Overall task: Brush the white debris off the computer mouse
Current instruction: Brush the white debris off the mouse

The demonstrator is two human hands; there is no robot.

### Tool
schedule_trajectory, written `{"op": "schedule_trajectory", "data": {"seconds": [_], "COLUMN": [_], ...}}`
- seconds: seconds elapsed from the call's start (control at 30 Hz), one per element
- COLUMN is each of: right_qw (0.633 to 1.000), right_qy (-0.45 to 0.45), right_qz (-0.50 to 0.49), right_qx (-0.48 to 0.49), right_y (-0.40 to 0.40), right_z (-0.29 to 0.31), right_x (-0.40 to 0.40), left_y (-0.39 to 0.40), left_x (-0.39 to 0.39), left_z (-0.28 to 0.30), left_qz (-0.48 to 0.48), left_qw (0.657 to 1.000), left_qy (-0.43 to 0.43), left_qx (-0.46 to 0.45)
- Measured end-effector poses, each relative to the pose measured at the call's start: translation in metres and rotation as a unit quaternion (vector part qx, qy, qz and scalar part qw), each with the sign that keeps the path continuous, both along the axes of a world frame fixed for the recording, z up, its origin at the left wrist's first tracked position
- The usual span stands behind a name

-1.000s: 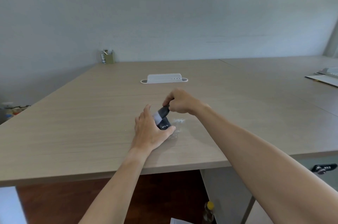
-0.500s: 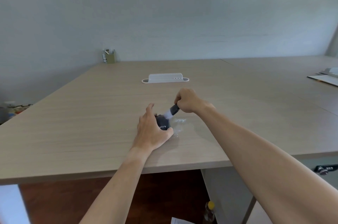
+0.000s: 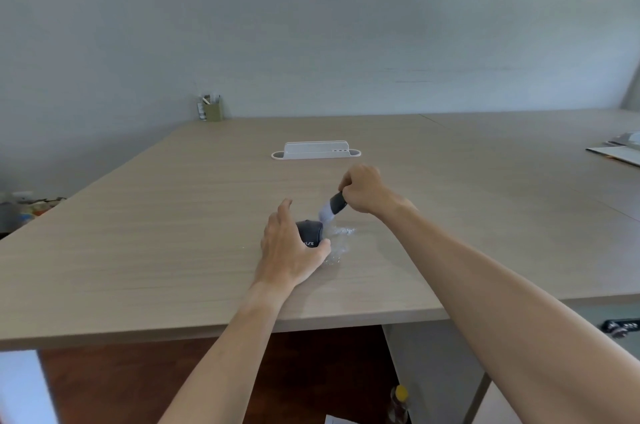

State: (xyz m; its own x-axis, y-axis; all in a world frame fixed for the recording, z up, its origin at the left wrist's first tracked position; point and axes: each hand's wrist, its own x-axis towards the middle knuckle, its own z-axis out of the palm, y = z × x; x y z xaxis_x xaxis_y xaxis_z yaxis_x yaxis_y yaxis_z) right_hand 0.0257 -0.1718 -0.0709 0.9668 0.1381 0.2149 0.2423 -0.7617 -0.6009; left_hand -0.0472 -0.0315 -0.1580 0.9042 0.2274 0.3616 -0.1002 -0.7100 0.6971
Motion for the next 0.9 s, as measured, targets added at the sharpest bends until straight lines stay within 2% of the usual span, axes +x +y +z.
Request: {"op": "schedule_trajectory", "data": {"seconds": [0.1,0.17,0.3,0.4,0.5,0.57,0.67,0.77,0.83,0.9], "right_qw": [0.995,0.993,0.999,1.0,0.998,0.998,0.999,1.0,0.997,0.995], "right_qy": [0.057,0.088,0.033,0.001,0.033,0.053,0.03,0.018,0.042,0.069], "right_qz": [0.045,0.059,0.007,0.002,0.043,0.046,0.014,0.007,0.031,0.045], "right_qx": [0.069,0.043,-0.031,-0.002,0.034,-0.004,-0.039,0.008,0.056,0.048], "right_y": [0.003,0.004,0.002,0.003,0.006,0.007,0.003,-0.002,-0.002,-0.001], "right_z": [0.002,-0.002,-0.009,-0.006,-0.006,-0.01,-0.008,-0.002,0.0,-0.003], "right_x": [-0.007,-0.008,0.002,0.003,-0.001,0.0,0.004,0.004,-0.002,-0.005], "left_y": [0.0,0.001,0.002,0.002,0.004,0.004,0.005,0.006,0.006,0.006], "left_x": [0.001,0.002,0.003,0.004,0.005,0.004,0.003,0.005,0.005,0.004], "left_z": [-0.002,-0.003,-0.003,-0.003,-0.003,-0.002,-0.002,-0.003,-0.003,-0.003], "left_qz": [-0.003,-0.004,-0.006,-0.013,-0.017,-0.017,-0.021,-0.024,-0.027,-0.029], "left_qw": [1.0,1.0,1.0,1.0,1.0,1.0,0.999,0.999,0.999,0.999], "left_qy": [0.005,0.004,0.006,0.005,0.008,0.007,0.002,0.001,0.002,-0.004], "left_qx": [-0.001,0.0,-0.012,-0.023,-0.024,-0.024,-0.03,-0.039,-0.039,-0.036]}}
